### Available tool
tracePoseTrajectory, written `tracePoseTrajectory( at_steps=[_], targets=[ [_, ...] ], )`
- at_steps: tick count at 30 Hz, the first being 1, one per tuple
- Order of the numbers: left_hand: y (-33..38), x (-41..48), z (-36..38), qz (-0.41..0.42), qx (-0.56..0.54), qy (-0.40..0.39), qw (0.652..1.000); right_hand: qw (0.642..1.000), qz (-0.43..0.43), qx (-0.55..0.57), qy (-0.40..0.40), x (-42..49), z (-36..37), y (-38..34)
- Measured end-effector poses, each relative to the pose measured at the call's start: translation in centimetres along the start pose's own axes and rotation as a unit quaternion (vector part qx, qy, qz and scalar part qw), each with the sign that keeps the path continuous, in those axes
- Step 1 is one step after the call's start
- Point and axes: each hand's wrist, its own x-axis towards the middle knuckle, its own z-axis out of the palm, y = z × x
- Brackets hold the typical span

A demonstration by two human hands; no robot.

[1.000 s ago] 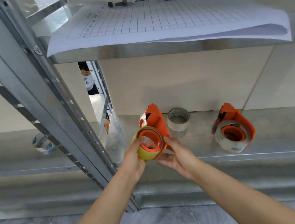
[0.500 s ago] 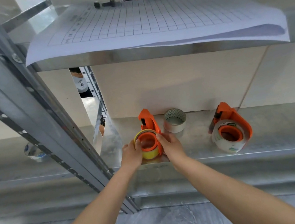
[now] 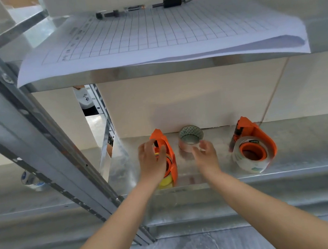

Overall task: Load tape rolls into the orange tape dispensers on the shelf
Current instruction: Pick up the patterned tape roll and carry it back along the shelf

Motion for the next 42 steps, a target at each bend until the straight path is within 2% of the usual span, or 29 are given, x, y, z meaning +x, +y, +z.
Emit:
tracePoseTrajectory(
  at_steps=[3,5,8,10,12,14,18,23,28,32,37,42],
  targets=[
    [4.0,0.7,2.1,0.05,-0.087,-0.13,0.986,1.0,-0.003,0.001,0.011,2.6,-1.3,-0.3],
    [6.0,1.3,4.2,-0.011,-0.134,-0.179,0.975,1.0,-0.005,-0.019,-0.013,4.0,-1.9,-0.3],
    [7.4,2.8,6.7,-0.15,-0.147,-0.166,0.963,0.997,0.002,-0.032,-0.067,5.2,-2.4,-0.2],
    [7.2,3.8,7.5,-0.2,-0.085,-0.167,0.962,0.994,0.001,-0.04,-0.105,5.6,-2.6,0.0],
    [6.9,4.4,7.8,-0.216,-0.061,-0.176,0.958,0.988,-0.021,-0.066,-0.135,6.0,-2.7,0.2],
    [6.5,4.5,7.8,-0.216,-0.091,-0.186,0.954,0.984,-0.037,-0.093,-0.15,6.0,-2.7,0.3],
    [6.2,4.0,8.4,-0.219,-0.116,-0.195,0.949,0.983,-0.084,-0.087,-0.135,5.5,-2.9,-0.1],
    [7.8,2.5,9.1,-0.184,-0.178,-0.15,0.955,0.983,-0.147,-0.073,-0.083,4.8,-4.9,-1.3],
    [10.0,0.9,10.2,-0.078,-0.195,-0.165,0.964,0.985,-0.153,-0.08,-0.026,3.6,-8.3,-2.6],
    [12.6,-0.6,11.8,0.019,-0.187,-0.176,0.966,0.984,-0.143,-0.081,0.061,1.9,-12.0,-2.9],
    [14.8,-3.1,14.8,0.078,-0.172,-0.24,0.952,0.98,-0.138,-0.01,0.143,0.0,-17.2,-2.8],
    [17.4,-6.0,17.7,0.136,-0.15,-0.326,0.923,0.973,-0.103,-0.013,0.204,-2.0,-22.6,-1.2]
  ],
)
